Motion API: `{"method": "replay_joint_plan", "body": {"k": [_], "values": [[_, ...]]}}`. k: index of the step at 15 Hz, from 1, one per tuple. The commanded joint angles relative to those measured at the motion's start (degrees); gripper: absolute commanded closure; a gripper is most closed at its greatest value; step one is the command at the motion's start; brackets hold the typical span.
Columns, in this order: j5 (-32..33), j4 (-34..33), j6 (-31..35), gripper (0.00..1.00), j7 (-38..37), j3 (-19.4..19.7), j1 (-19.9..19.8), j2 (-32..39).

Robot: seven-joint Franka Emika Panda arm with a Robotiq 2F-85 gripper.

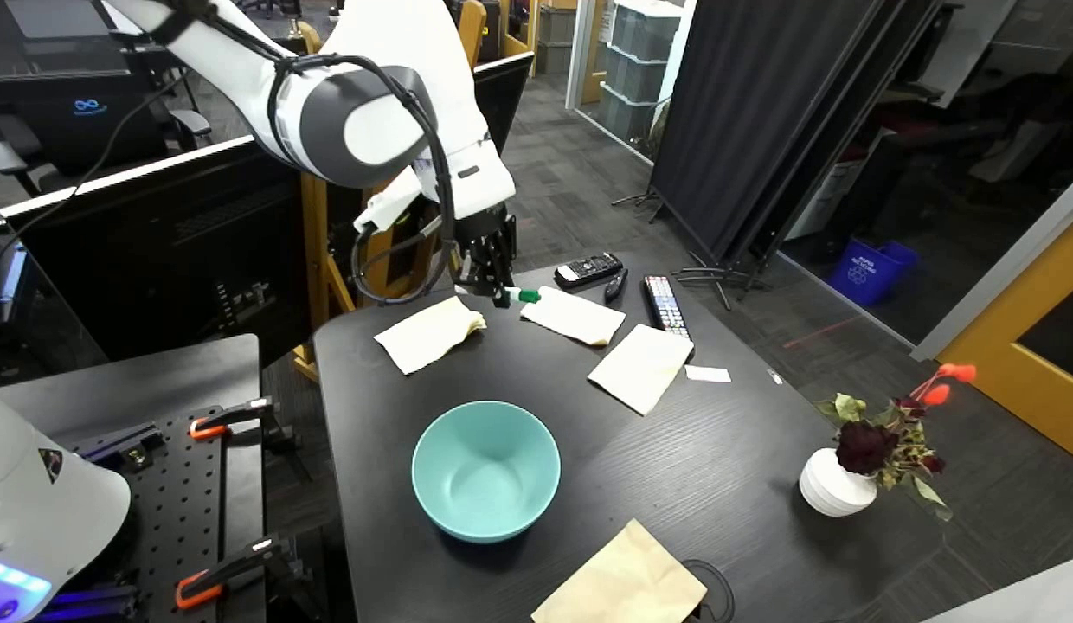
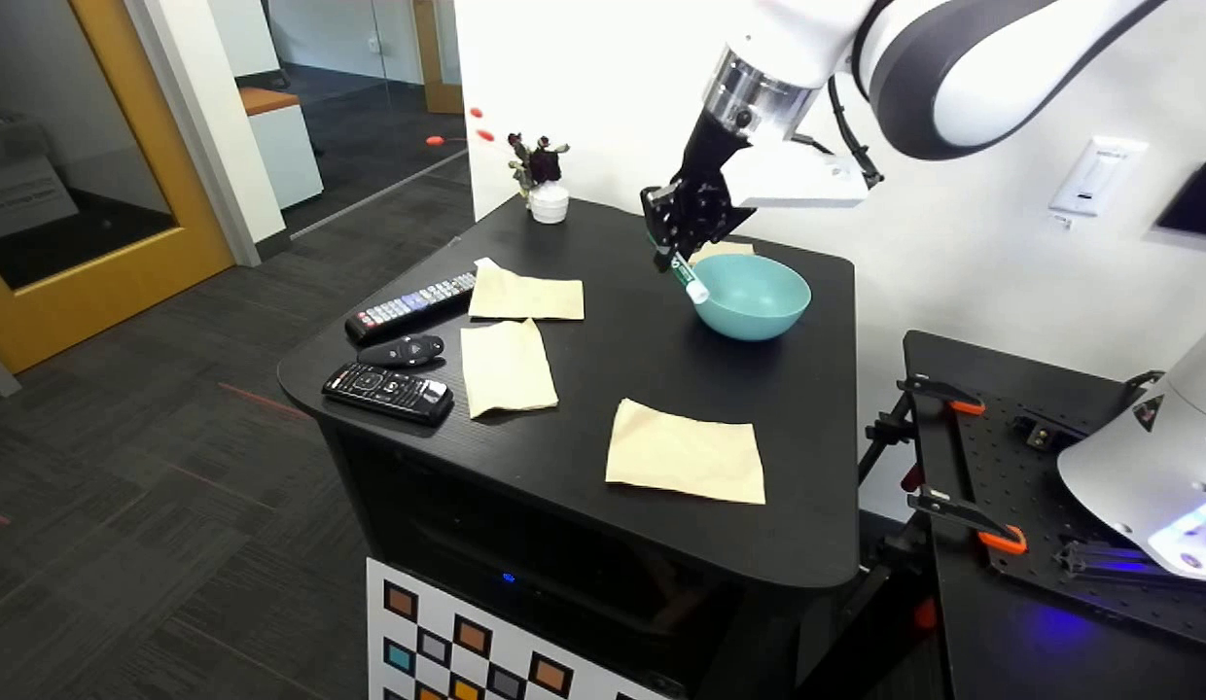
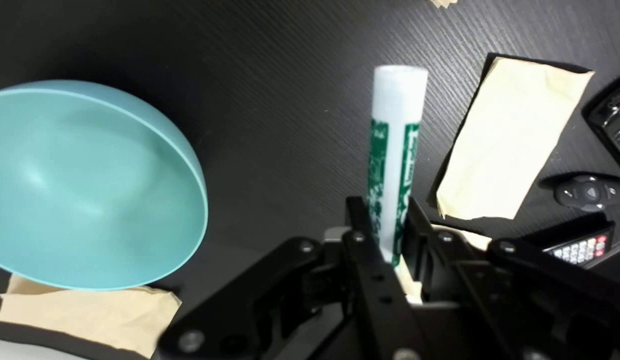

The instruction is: Pick up the marker in the blue bowl and put it on the table

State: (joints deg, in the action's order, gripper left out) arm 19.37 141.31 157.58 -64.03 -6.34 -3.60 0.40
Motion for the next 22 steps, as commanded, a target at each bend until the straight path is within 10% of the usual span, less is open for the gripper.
{"method": "replay_joint_plan", "body": {"k": [1, 6, 17, 18, 22], "values": [[6.16, -7.24, -3.00, 0.95, -6.06, -0.05, 1.01, 8.68], [12.13, -13.96, -3.16, 0.95, -12.63, 1.38, 3.64, 18.45], [1.79, -21.09, -2.05, 0.95, -9.16, 13.64, 16.51, 27.72], [1.68, -21.02, -2.00, 0.55, -9.35, 14.17, 16.92, 27.74], [2.31, -18.86, -0.66, 0.32, -10.24, 16.11, 18.34, 25.84]]}}
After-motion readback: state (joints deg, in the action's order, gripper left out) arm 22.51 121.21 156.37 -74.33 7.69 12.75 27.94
